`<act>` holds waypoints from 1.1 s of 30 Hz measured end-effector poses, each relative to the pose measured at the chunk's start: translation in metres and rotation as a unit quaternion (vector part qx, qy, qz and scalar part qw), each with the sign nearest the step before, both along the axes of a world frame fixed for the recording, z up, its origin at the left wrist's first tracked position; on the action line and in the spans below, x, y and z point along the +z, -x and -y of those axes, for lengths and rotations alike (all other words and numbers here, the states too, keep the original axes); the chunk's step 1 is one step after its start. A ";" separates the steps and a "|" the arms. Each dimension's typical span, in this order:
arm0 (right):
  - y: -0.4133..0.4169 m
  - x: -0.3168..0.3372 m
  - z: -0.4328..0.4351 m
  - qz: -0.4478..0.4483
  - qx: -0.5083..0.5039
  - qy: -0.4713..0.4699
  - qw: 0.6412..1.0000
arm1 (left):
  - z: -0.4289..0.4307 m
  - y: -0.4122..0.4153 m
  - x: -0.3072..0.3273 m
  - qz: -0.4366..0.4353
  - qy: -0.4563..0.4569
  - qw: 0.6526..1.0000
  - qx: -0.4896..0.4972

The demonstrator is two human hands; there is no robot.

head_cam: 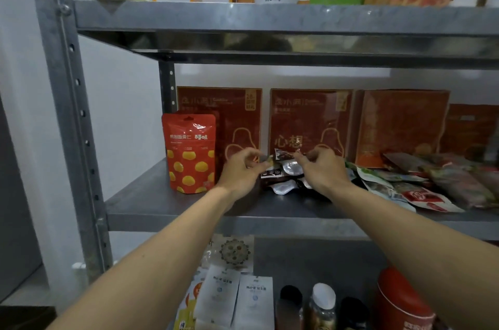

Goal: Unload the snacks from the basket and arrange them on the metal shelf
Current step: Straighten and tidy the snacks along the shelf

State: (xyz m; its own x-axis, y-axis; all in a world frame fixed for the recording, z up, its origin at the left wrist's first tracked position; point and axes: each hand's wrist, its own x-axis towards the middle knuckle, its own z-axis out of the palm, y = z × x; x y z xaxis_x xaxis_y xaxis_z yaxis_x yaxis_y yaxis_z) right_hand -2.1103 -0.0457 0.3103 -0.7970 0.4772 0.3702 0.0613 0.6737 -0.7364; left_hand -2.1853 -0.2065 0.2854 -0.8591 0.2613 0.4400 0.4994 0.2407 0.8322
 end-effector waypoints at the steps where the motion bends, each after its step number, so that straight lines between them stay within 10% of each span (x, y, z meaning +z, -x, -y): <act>1: 0.008 0.000 -0.004 0.010 -0.010 0.003 1.000 | -0.009 0.007 0.001 0.018 0.000 1.000 -0.015; 17: 0.036 0.014 -0.017 -0.042 0.044 0.321 0.945 | -0.050 0.019 0.016 0.106 -0.137 0.984 -0.034; 33: 0.089 0.021 0.012 -0.046 0.159 0.296 0.941 | -0.017 0.056 0.017 -0.034 -0.209 0.977 -0.034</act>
State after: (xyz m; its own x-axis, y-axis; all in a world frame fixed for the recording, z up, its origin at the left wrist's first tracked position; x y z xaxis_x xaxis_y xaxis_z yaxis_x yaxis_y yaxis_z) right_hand -2.1992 -0.0579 0.3311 -0.9116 0.3649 0.1893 -0.1563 0.1182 -0.9806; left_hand -2.2417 -0.1892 0.3029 -0.8118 0.1019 0.5750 0.5592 -0.1479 0.8157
